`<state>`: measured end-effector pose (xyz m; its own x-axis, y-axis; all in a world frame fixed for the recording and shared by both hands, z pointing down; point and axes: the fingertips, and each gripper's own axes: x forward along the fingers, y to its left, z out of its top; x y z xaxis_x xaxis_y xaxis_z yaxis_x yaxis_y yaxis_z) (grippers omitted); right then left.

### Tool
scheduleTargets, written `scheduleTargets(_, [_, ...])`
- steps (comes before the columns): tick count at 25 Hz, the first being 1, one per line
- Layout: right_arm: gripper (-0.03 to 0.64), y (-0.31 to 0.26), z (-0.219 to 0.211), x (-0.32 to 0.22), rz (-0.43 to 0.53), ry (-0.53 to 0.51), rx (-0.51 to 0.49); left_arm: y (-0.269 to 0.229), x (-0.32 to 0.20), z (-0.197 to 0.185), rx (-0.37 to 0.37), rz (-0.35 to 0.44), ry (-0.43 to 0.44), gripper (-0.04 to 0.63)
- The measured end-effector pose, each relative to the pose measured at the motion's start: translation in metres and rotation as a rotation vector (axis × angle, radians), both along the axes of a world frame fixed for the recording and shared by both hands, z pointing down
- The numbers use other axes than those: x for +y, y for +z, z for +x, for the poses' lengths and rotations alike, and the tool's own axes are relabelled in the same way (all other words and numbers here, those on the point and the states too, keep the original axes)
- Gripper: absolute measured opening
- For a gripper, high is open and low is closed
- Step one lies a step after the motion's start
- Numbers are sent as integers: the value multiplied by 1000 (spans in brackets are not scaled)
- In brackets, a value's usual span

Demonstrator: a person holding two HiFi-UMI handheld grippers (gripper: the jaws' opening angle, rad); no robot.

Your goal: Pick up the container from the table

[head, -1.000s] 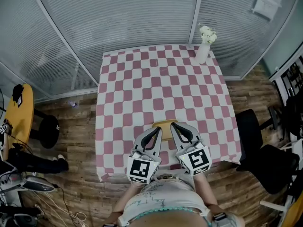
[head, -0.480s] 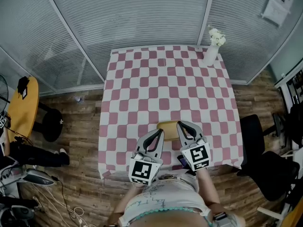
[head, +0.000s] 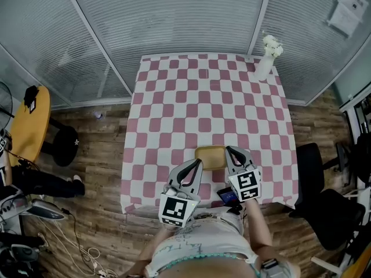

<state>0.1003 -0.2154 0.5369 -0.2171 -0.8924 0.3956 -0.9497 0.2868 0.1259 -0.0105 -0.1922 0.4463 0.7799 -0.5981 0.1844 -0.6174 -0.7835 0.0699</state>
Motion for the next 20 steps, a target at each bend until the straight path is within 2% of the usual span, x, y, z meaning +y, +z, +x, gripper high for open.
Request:
scheduleTargets(9, [-6,46,14,-4,-86,19,3,7,1,-7,-14,-17,-21,17])
scheduleTargets(14, [-6,72,22,-5,-165,18,59,11,2,-12,-20,-26,-39,17])
scheduleTargets(20, [-6,97,27,-6,-240,4,76,14,1,-18,-27,-34,-58,17])
